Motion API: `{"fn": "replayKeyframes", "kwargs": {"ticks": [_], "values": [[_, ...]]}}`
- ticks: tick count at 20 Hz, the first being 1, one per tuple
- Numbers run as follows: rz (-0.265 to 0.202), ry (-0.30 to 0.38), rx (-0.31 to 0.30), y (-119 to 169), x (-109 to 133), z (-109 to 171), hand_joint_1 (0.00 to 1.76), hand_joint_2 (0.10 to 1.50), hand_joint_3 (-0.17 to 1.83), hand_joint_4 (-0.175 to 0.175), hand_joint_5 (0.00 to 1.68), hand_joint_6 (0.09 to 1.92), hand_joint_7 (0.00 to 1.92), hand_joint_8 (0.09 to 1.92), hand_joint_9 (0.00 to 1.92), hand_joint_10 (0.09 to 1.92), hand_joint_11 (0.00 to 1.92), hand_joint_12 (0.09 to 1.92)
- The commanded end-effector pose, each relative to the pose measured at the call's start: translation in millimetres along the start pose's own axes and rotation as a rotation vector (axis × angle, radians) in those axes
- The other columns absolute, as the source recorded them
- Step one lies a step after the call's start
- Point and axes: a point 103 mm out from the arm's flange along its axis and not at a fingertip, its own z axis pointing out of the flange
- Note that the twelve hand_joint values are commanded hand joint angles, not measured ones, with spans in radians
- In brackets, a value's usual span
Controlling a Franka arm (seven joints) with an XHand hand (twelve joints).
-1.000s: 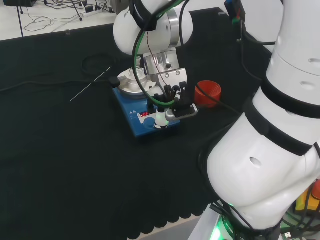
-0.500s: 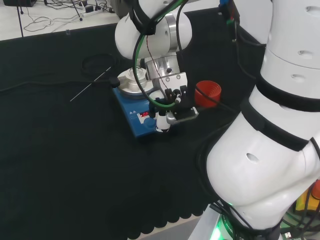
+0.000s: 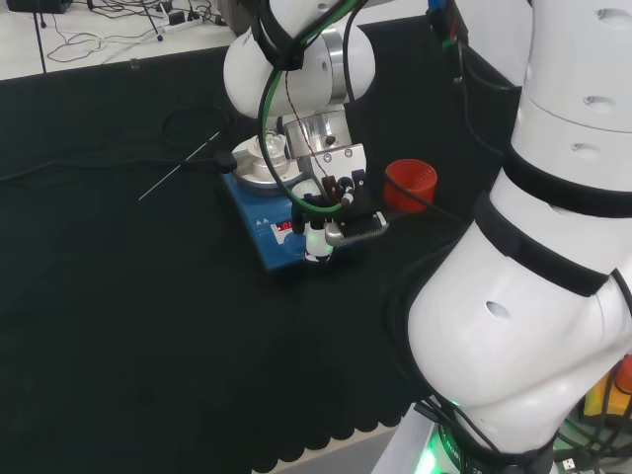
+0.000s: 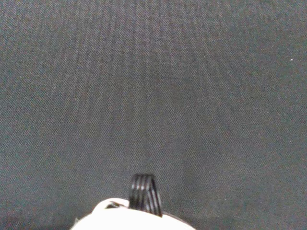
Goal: Turn on the heater.
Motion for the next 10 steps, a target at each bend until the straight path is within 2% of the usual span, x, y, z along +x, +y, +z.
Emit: {"fn": "replayKeyframes", "kwargs": {"ticks": [1,10], "values": [[-0.002,-0.003,0.004,1.9,0.9,0.2,1.4,0.7,0.96,-0.057,0.29,0.55,1.54,1.35,1.65,1.24,1.55,1.31],[-0.008,0.007,0.001,4.2,1.2,1.1,1.4,0.69,0.97,-0.057,0.3,0.54,1.54,1.35,1.65,1.25,1.54,1.32]]}}
